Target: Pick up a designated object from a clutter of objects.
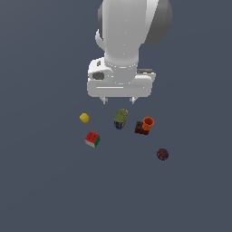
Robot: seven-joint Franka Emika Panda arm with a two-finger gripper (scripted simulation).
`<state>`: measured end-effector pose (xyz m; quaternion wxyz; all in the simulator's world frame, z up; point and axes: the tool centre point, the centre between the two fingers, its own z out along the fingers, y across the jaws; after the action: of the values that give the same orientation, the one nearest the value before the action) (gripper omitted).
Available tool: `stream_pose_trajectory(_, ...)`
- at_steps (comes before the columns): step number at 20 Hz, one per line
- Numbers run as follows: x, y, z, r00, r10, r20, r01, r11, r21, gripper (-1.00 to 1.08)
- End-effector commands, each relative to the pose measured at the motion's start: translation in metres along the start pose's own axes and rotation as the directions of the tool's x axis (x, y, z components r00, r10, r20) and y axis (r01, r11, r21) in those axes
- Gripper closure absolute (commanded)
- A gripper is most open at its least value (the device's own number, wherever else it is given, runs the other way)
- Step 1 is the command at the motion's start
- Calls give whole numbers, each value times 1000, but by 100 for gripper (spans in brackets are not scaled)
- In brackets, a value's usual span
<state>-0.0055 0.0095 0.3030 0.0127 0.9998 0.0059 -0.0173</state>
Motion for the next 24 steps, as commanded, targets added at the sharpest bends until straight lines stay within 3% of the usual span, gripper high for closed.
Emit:
stream_pose_trajectory(1, 0, 0, 0, 1000, 0, 0, 0, 1000, 0, -92)
stream_pose_trajectory(14, 3, 4, 0, 1000, -14, 12, 14, 1000, -5, -92)
stream_pose_trajectory(24, 27, -23, 23, 999, -34, 4, 34, 999, -14, -92)
